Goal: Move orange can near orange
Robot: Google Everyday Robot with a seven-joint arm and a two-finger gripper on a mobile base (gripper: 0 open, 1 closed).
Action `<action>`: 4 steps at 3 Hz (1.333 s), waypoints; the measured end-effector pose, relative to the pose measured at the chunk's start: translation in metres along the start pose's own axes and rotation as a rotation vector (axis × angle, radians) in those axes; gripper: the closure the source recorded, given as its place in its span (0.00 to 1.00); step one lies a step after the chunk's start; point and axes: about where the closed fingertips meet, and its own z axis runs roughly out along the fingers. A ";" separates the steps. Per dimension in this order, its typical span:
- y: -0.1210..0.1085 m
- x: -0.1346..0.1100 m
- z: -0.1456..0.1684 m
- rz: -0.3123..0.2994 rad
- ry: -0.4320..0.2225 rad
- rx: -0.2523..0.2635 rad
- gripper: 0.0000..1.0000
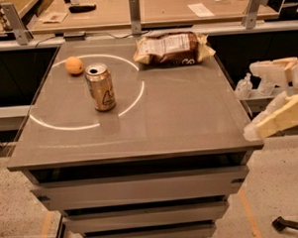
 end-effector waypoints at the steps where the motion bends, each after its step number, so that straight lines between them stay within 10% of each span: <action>1: 0.003 -0.009 0.021 0.006 -0.137 0.032 0.00; 4: -0.009 -0.011 0.068 -0.008 -0.168 0.149 0.00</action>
Offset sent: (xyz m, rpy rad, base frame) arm 0.0345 0.0373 -0.0120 0.2044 -0.2029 -0.1229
